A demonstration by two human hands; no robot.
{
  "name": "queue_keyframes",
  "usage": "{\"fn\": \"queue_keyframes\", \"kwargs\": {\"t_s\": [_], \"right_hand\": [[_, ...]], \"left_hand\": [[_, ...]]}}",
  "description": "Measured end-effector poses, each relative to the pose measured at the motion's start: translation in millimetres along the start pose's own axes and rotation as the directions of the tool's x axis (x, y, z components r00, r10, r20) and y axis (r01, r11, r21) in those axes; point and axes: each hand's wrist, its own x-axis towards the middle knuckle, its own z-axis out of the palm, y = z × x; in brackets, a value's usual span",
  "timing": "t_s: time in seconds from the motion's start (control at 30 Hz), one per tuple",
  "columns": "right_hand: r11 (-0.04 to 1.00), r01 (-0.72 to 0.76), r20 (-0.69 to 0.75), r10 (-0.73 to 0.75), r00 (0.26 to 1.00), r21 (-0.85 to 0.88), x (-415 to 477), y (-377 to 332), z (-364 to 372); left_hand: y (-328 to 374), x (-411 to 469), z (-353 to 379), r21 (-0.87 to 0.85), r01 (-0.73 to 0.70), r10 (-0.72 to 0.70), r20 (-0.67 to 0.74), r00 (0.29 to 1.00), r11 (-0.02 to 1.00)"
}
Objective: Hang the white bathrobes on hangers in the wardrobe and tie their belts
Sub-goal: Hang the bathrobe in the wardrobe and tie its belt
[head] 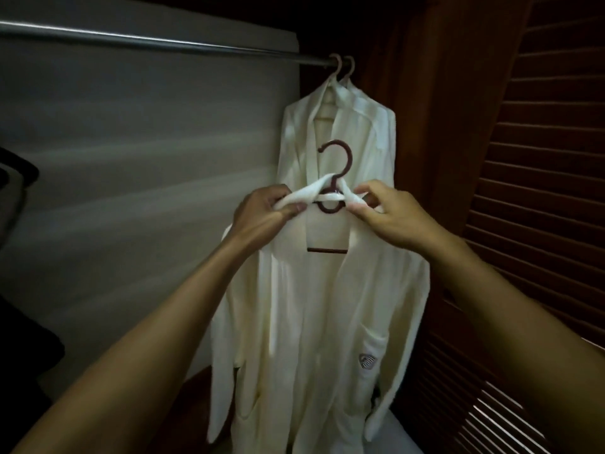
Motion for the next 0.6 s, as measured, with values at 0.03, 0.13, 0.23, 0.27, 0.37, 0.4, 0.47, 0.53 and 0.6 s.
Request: {"fn": "queue_keyframes", "kwargs": {"t_s": [0.03,0.13,0.23,0.27,0.37,0.4,0.47,0.53,0.6], "right_hand": [[0.999,0.025,-0.004,-0.025,1.000,-0.034,12,-7,5],[0.998,0.031,-0.114,-0.038,0.993,-0.063,44,-15,18],[0.993,0.040,-0.220,-0.063,0.974,-0.109,78,-26,21],[0.994,0.039,-0.228,-0.062,0.972,-0.103,91,-27,20],[0.996,0.039,-0.248,-0.057,0.967,-0.079,123,-28,10],[0.997,0.033,-0.263,-0.051,0.963,-0.074,133,-26,8],[0.998,0.036,-0.296,-0.048,0.954,-0.046,154,-24,6],[0.998,0.036,-0.310,-0.050,0.949,-0.050,178,-21,6],[0.995,0.035,-0.326,-0.065,0.943,-0.097,207,-12,4]], "left_hand": [[-1,8,-1,0.008,-0.021,0.021,0.010,1.000,1.000],[-8,33,-9,0.049,-0.076,0.074,0.052,0.996,0.996],[-20,62,-23,0.117,-0.105,0.093,0.098,0.991,0.988],[-27,71,-28,0.153,-0.105,0.093,0.088,0.992,0.983],[-66,91,-39,0.142,-0.033,0.029,0.026,0.999,0.989],[-80,95,-42,0.136,0.014,-0.016,0.012,1.000,0.991],[-106,106,-41,0.075,0.114,-0.115,0.007,0.993,0.991],[-124,124,-36,-0.018,0.152,-0.152,-0.015,0.988,0.988],[-132,149,-27,-0.075,0.162,-0.167,-0.069,0.983,0.984]]}}
